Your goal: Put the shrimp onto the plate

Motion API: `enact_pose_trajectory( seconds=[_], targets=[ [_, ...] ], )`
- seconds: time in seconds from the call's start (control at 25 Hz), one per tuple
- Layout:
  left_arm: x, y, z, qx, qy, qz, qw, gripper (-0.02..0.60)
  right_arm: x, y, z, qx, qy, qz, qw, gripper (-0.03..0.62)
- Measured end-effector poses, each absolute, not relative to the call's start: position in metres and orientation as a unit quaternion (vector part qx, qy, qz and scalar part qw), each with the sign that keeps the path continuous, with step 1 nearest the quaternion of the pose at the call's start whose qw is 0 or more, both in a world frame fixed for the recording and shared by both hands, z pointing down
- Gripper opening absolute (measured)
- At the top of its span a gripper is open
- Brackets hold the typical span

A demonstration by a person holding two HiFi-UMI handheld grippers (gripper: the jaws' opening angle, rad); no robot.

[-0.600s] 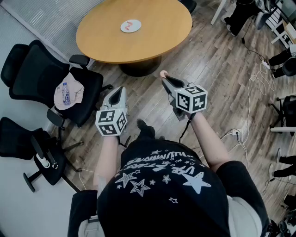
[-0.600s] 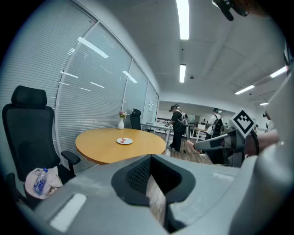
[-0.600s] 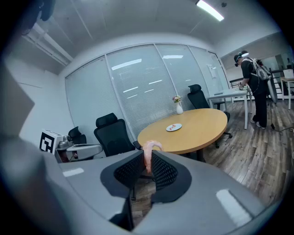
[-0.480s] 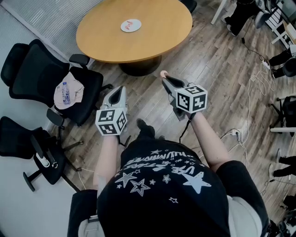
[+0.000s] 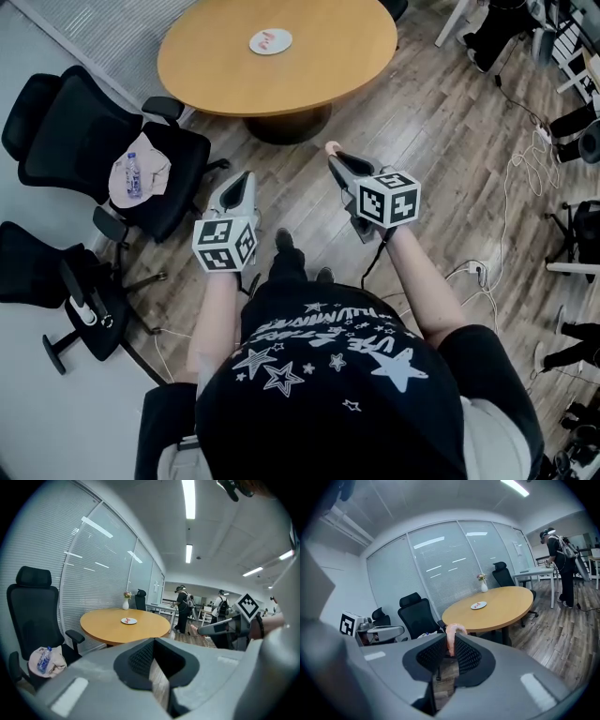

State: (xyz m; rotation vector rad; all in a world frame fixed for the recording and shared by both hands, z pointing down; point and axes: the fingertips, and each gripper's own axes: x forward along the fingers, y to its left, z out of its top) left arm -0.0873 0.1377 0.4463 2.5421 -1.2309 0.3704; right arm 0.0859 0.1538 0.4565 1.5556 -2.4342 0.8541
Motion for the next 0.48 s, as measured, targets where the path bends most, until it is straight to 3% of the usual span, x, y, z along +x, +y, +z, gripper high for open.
enact_pose_trajectory(
  seconds=[0.48],
  targets=[
    [-0.089, 0.093, 0.456, 0.889, -0.411, 0.128, 0.158, 0.002, 0.107, 0.124, 0.459, 0.563, -0.772, 0.29, 0.055, 0.055]
  ],
)
